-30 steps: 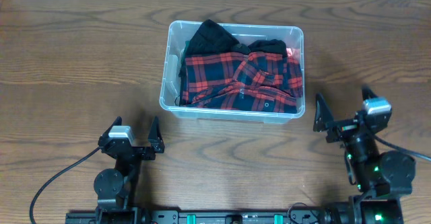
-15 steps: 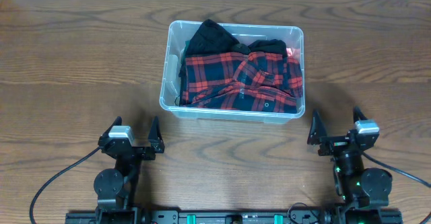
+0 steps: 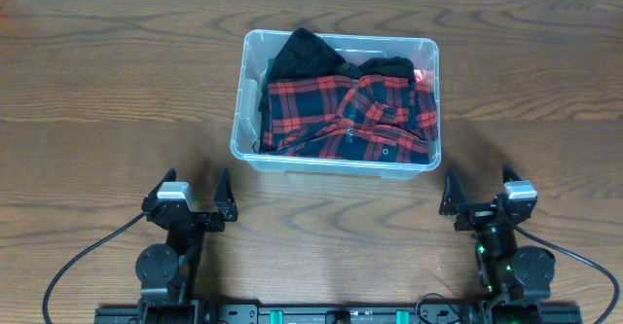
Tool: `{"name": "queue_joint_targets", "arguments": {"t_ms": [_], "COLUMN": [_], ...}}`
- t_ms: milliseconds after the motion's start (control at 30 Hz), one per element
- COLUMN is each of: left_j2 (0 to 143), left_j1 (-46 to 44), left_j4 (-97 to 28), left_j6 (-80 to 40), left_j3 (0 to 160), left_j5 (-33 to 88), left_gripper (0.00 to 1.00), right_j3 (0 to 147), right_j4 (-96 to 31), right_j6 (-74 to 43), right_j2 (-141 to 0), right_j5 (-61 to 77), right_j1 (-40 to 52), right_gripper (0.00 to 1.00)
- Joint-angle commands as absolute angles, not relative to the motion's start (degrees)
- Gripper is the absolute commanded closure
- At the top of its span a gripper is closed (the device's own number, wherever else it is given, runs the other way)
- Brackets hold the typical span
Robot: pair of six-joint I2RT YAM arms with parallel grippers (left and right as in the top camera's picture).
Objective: Pack container
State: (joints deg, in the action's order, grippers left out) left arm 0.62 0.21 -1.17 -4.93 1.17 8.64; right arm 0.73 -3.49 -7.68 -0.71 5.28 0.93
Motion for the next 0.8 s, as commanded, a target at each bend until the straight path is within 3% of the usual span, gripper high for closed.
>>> {"name": "queue_joint_targets", "arguments": {"t_ms": [0,200,767], "left_j2": [0.30,0.30,0.30], "left_j1": [0.03,0.03,0.03], "left_j4": [-3.14,-3.14,-3.16], "left_j6": [-5.45,-5.48,-5.48], "left_j3": [0.23,0.23,0.23], "left_j5": [9.65,9.67,9.65], "left_gripper": [0.02,0.02,0.02], "right_j3": [0.30,0.32,0.32], "right_j4": [-3.90,-4.10,-3.97], "right_j6": [-6.63,-0.45,-0.34], "right_j2": [-0.27,-0.27,-0.30], "right_j5": [3.86,2.81,3.88], "right_j1": [0.82,0.82,0.82], "right_gripper": [0.01,0.01,0.01]}}
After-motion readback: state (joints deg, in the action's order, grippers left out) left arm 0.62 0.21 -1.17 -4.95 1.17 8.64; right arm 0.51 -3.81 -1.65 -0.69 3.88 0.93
